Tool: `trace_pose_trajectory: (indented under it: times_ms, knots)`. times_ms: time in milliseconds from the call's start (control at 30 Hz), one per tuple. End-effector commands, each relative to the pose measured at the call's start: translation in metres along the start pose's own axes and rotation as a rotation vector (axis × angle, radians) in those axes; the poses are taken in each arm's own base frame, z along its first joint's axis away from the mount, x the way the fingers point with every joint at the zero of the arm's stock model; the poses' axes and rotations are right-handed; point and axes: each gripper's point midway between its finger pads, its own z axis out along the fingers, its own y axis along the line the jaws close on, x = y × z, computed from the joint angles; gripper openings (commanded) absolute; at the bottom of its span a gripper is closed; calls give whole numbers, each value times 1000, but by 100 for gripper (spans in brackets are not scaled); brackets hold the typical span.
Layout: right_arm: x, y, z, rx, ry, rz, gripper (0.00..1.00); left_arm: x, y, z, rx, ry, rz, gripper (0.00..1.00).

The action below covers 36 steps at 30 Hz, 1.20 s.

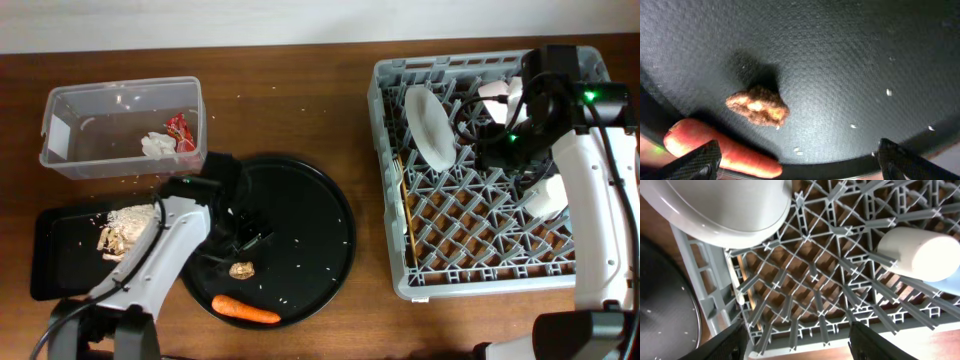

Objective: Sort waste into correct bins and load items into the dishwasher rack
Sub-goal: 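Grasp the food scrap with the left gripper and drop it on the black tray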

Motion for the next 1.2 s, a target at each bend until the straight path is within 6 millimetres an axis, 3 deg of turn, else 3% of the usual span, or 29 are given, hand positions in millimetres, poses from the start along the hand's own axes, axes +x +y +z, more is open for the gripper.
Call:
trace_pose_trajectory:
  times_ms: [0, 67, 100, 133, 233, 300, 367, 400, 500, 567, 667, 733, 800, 867, 900, 967, 1033, 1100, 1167]
  knots:
    - [-1, 2, -1, -11, -3, 6, 68, 8, 16, 28, -23, 13, -124, 99]
    - [0, 2, -1, -10, 1, 6, 68, 6, 21, 52, 5, -12, -133, 99]
    - [0, 2, -1, -10, 1, 6, 68, 4, 24, 53, -5, -24, -137, 99]
    - [0, 2, -1, -10, 1, 6, 68, -6, 32, 52, -51, -82, -138, 81]
    - [0, 2, -1, -10, 1, 6, 68, -11, 33, 52, -54, -110, -136, 36]
    - [0, 2, -1, -10, 1, 6, 68, -15, 31, 51, -49, -128, -133, 22]
    - [0, 2, -1, -10, 1, 6, 68, -25, 29, 44, -46, -161, -105, 17]
    - [0, 2, -1, -10, 2, 6, 68, -36, 29, 30, -34, -186, -90, 16]
    - [0, 2, -1, -10, 1, 6, 68, -100, 61, -63, -39, -424, -130, 17]
    - [0, 2, -1, -10, 1, 6, 69, -132, 110, -98, -66, -539, -302, 18]
    - [0, 2, -1, -10, 1, 6, 68, -149, 184, -98, -95, -533, -553, 19]
    - [0, 2, -1, -10, 1, 6, 68, -151, 221, -80, -126, -464, -671, 20]
    - [1, 2, -1, -10, 5, 6, 68, -155, 233, -69, -141, -438, -704, 25]
    - [3, 2, -1, -9, 12, 6, 68, -161, 242, -56, -181, -416, -715, 25]
    - [3, 2, -1, -9, 13, 6, 68, -162, 243, -48, -188, -395, -716, 41]
    - [3, 2, -1, -9, 13, 6, 68, -165, 243, -50, -185, -400, -712, 72]
    - [3, 2, -1, -9, 12, 6, 68, -172, 237, -67, -160, -409, -672, 78]
    - [3, 2, -1, -9, 12, 6, 68, -169, 202, -86, -46, -370, -568, 79]
    - [3, 2, -1, -9, 11, 6, 68, -142, 147, -85, 44, -269, -391, 83]
